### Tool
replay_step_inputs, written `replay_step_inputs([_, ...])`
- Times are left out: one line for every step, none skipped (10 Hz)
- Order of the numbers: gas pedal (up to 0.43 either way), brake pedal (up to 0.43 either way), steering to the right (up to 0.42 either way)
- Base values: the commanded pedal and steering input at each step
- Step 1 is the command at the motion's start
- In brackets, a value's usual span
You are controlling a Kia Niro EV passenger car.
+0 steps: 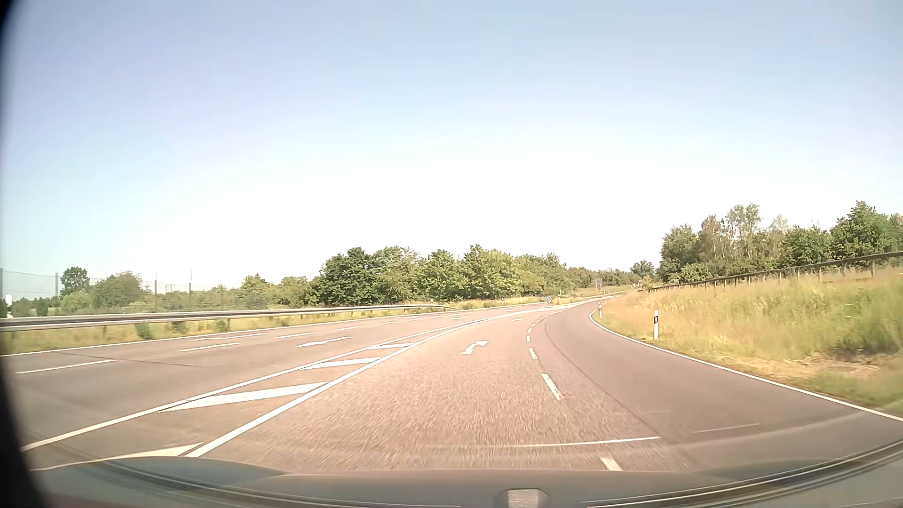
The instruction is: Follow the waypoints while adhering to traffic rules and regulations
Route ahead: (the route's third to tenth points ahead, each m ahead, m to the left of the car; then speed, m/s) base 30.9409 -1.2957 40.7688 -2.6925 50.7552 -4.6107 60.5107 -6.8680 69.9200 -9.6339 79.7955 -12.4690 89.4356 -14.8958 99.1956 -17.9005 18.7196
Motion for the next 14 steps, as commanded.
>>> replay_step_inputs([0.85, 0.018, 0.03])
replay_step_inputs([0.85, 0.018, 0.03])
replay_step_inputs([0.85, 0.018, 0.03])
replay_step_inputs([0.85, 0.018, 0.03])
replay_step_inputs([0.85, 0.018, 0.029])
replay_step_inputs([0.85, 0.018, 0.03])
replay_step_inputs([0.831, 0.018, 0.03])
replay_step_inputs([0.772, 0.018, 0.029])
replay_step_inputs([0.689, 0.018, 0.029])
replay_step_inputs([0.65, 0.018, 0.027])
replay_step_inputs([0.598, 0.018, 0.025])
replay_step_inputs([0.551, 0.018, 0.023])
replay_step_inputs([0.39, 0.018, 0.021])
replay_step_inputs([0.299, 0.018, 0.02])
